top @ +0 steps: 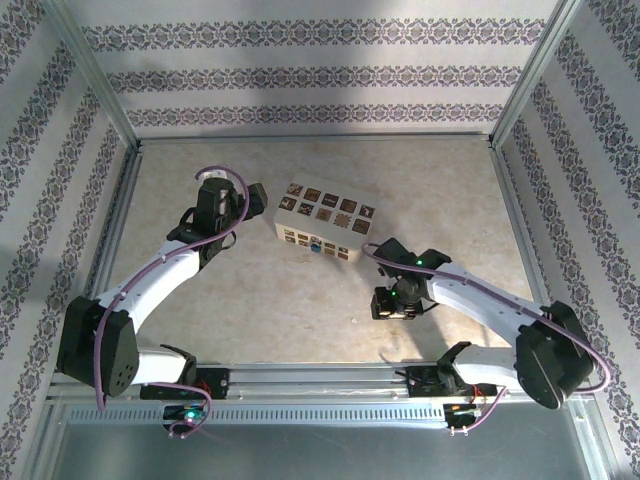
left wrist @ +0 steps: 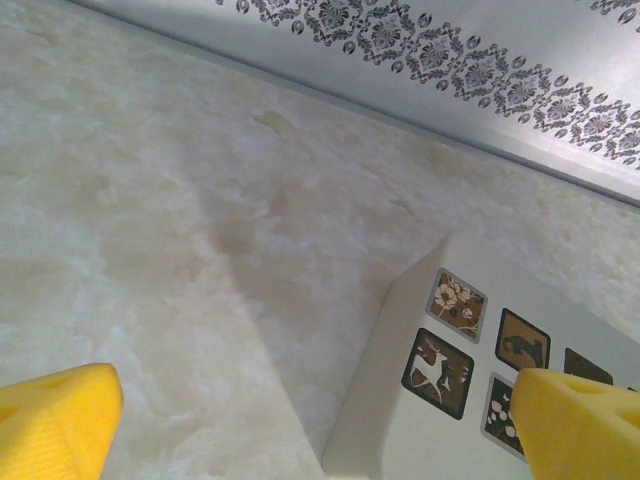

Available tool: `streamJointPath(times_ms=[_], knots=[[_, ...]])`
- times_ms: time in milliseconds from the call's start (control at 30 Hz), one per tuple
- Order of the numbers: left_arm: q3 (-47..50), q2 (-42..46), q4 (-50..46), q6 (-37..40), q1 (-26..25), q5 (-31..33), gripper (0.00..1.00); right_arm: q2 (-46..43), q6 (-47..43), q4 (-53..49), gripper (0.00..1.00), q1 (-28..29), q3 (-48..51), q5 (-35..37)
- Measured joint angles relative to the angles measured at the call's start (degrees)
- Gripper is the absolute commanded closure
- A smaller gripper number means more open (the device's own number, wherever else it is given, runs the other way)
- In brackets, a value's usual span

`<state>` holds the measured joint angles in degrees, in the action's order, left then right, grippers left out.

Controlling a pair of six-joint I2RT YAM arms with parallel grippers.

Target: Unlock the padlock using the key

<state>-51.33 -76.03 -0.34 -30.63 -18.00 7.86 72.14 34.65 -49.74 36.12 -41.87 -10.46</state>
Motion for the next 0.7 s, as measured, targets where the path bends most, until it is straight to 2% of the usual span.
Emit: streamJointPath(times_ms=[700], knots=[[0.0,0.0,-0.02,-1.29,0.0,0.15,0.01,10.99,-0.09,4.04,0.78,1.6,-2.29,2.1]])
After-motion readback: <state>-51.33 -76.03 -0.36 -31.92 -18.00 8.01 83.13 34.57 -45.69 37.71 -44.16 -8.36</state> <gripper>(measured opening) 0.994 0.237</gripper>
